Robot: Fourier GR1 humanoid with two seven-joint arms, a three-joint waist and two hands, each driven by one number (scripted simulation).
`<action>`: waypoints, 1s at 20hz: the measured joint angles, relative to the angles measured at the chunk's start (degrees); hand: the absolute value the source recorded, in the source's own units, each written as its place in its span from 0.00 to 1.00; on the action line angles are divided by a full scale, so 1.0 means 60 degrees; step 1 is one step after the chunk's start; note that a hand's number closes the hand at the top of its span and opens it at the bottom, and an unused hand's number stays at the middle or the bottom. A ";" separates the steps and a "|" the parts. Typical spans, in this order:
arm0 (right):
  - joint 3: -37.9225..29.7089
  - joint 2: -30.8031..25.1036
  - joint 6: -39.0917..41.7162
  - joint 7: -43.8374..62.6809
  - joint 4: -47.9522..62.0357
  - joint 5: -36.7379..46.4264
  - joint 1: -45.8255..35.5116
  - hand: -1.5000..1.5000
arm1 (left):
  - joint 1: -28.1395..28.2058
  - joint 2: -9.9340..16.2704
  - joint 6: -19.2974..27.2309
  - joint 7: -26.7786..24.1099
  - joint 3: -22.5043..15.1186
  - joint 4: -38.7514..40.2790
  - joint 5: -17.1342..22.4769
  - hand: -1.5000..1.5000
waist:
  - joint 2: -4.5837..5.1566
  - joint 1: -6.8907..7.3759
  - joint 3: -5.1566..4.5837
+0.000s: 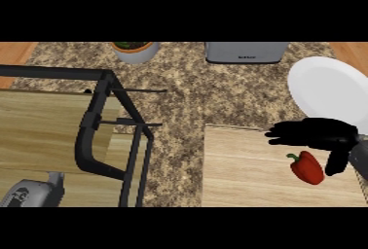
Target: Pick the bell pepper from the tray and place it in the plate
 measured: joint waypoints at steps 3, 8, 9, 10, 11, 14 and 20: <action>-0.0082 0.0228 0.0003 0.0077 -0.0003 0.0276 -0.0054 0.00 | 0.0027 -0.0058 -0.0038 -0.0002 0.0068 -0.0019 -0.0097 0.50 | 0.0003 -0.0009 0.0001; 0.0019 0.0264 -0.0118 -0.0009 -0.0021 0.0994 0.0071 1.00 | 0.0061 -0.0139 -0.0068 0.0040 0.0158 -0.0070 -0.0271 0.50 | -0.0003 -0.0022 -0.0031; 0.0111 0.0232 -0.0155 -0.0072 -0.0033 0.1161 0.0069 1.00 | 0.0058 -0.0173 -0.0027 0.0000 0.0159 -0.0052 -0.0345 0.50 | -0.0013 -0.0019 -0.0037; 0.0171 0.0235 -0.0236 -0.0142 -0.0004 0.1293 0.0066 1.00 | 0.0045 -0.0201 0.0035 0.0046 0.0157 -0.0065 -0.0407 0.50 | -0.0021 -0.0008 -0.0057; 0.0177 0.0313 -0.0297 -0.0194 0.0026 0.1349 0.0005 1.00 | 0.0033 -0.0223 0.0059 0.0066 0.0164 -0.0067 -0.0442 0.50 | -0.0025 0.0005 -0.0071; 0.0177 0.0321 -0.0517 -0.0348 -0.0034 0.1475 0.0094 1.00 | 0.0023 -0.0236 0.0000 0.0132 0.0192 -0.0078 -0.0477 0.50 | -0.0043 0.0012 -0.0103; 0.0054 0.0394 -0.0671 -0.0492 -0.0197 0.1467 0.0328 1.00 | 0.0031 -0.0274 -0.0119 0.0126 0.0262 -0.0050 -0.0532 0.50 | -0.0086 0.0001 -0.0137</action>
